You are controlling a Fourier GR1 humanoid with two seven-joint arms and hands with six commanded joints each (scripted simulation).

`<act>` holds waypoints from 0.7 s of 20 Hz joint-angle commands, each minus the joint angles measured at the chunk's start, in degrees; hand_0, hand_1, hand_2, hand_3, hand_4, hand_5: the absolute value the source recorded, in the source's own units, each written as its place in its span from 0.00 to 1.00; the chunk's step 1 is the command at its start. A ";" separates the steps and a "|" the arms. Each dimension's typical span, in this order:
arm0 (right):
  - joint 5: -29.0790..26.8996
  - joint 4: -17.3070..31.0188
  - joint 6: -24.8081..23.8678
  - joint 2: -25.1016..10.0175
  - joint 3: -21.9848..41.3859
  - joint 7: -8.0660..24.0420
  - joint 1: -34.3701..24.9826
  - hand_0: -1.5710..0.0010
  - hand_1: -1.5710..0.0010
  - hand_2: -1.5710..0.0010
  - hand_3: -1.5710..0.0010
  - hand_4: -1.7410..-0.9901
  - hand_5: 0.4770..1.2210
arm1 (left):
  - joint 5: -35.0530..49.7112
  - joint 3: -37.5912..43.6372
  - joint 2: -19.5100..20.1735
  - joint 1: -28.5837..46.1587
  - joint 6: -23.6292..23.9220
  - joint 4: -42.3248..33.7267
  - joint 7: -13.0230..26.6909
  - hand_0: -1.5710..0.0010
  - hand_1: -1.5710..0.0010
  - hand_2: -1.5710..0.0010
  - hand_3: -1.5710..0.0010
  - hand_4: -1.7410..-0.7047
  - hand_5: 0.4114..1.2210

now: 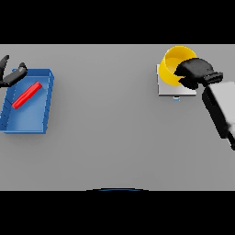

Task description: Pick up the red beaker and tilt it to pour out 1 green nut into yellow bowl. Pick up the yellow bowl and place it on the metallic measuring scale.

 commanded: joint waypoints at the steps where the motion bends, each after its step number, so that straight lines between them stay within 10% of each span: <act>1: 0.20 1.17 -0.73 0.71 -0.05 -0.06 -0.03 0.00 0.00 0.12 0.12 0.00 1.00 | 0.07 -0.02 0.05 0.35 -0.04 -0.35 -0.35 1.00 1.00 1.00 1.00 0.86 0.49; 6: 0.41 2.95 -0.09 0.45 -0.57 -1.26 -0.36 0.00 0.00 0.13 0.08 0.00 1.00 | 0.23 -0.10 -0.19 0.62 -0.23 -0.17 -1.00 1.00 1.00 1.00 1.00 0.87 0.46; 9: 0.68 3.16 0.49 0.63 -0.97 -0.53 -0.23 0.01 0.09 0.15 0.29 0.08 1.00 | -0.10 -0.17 -0.05 0.74 -0.21 0.35 -0.78 1.00 1.00 1.00 1.00 0.87 0.45; 14: -1.62 3.69 2.83 1.33 -2.83 0.53 -0.12 0.52 0.57 0.63 0.70 0.30 0.60 | 0.49 -0.02 -0.36 0.26 -0.05 -0.75 0.17 1.00 1.00 1.00 1.00 0.87 0.44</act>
